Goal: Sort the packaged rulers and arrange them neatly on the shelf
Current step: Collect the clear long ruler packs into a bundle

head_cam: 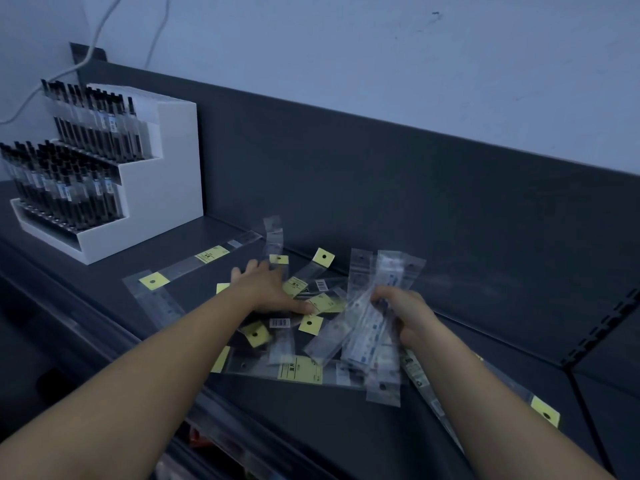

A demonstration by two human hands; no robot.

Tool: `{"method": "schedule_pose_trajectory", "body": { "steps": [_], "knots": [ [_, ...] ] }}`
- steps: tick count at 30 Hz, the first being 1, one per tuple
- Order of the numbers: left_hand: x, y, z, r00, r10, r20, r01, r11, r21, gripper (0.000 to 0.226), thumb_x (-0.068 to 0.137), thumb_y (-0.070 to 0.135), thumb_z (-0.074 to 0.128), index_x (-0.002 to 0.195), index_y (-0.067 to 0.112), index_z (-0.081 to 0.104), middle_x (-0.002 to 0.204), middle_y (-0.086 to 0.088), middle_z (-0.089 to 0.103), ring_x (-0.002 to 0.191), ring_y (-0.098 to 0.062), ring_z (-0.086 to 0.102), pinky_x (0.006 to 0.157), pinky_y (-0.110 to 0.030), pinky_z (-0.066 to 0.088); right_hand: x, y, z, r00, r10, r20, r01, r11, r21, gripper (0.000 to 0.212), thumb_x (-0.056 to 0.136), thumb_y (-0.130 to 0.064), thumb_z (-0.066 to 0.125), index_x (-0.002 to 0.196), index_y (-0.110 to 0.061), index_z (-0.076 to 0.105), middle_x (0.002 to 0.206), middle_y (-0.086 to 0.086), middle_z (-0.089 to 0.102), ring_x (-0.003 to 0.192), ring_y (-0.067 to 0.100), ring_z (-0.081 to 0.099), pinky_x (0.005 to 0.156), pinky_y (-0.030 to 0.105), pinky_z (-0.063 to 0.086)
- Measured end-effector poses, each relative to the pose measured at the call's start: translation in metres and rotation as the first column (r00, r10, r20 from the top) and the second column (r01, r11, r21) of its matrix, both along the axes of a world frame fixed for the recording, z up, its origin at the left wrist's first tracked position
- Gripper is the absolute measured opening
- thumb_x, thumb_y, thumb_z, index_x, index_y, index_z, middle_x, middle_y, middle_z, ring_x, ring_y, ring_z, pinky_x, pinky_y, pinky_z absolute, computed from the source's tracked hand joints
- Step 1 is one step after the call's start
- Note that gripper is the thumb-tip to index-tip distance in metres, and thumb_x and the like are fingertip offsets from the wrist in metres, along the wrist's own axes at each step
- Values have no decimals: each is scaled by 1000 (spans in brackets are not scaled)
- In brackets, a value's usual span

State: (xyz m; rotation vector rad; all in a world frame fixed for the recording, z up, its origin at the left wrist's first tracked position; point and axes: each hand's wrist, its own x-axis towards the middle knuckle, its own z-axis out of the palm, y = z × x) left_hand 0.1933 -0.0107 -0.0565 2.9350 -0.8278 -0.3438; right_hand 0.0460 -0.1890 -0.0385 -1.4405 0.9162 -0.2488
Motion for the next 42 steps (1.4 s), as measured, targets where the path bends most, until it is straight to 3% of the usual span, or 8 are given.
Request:
{"method": "schedule_pose_trajectory", "body": {
  "steps": [7,13,17,20,25,28,35,42],
  "knots": [
    [13,2,5,994,-22,109,44,978,-203,21,86,33,62,89,14,68,95,-4,60,101,-27,56,82,-35,48,-2,3,5,999,12,35,-14,999,42,9,80,1,59,85,-4,54,67,8,47,26,9,41,33,12,31],
    [21,12,8,969,37,245,17,977,-213,18,89,6,50,99,9,65,100,-10,64,78,-23,56,62,-32,44,-11,6,12,999,24,33,-26,998,48,8,82,2,57,87,-3,52,52,4,45,24,7,41,29,13,30],
    [15,18,9,987,-120,111,144,961,-236,44,89,34,63,131,24,56,131,-4,53,113,-23,52,89,-34,45,-11,4,10,999,30,9,-31,999,28,9,79,-1,60,86,-3,56,67,6,49,44,16,50,37,17,36],
    [5,16,5,981,-189,-35,186,979,-76,78,77,65,63,145,37,36,156,3,25,143,-24,19,113,-50,20,-13,0,9,999,41,-2,-41,999,34,10,77,-2,61,86,-4,57,68,6,51,52,19,49,42,21,40],
    [0,16,0,955,-257,147,269,961,-71,61,85,63,54,141,47,37,160,1,11,146,-23,3,113,-51,7,-20,-2,10,998,49,-34,-48,999,22,16,73,-5,63,89,-4,61,73,7,50,56,20,47,49,26,38],
    [-12,6,-2,865,-411,286,431,902,-6,46,92,54,48,137,44,46,152,2,27,141,-20,13,110,-46,13,-25,-4,10,998,54,-40,-53,998,15,13,71,-7,64,84,-6,63,78,8,49,61,21,45,54,30,36],
    [-23,-10,-1,936,-321,142,299,941,160,80,85,75,34,147,25,33,152,-6,29,140,-26,20,112,-50,16,-45,-13,11,999,29,-16,-29,1000,2,18,68,-6,62,86,-5,64,83,11,56,70,25,53,62,32,42],
    [-47,-22,1,877,-478,44,480,870,-115,60,84,63,56,137,35,48,156,3,23,145,-22,9,114,-49,11,-64,-22,17,1000,28,-4,-28,999,41,17,74,-6,55,90,-5,62,72,8,64,57,22,60,45,22,46]
  ]
}}
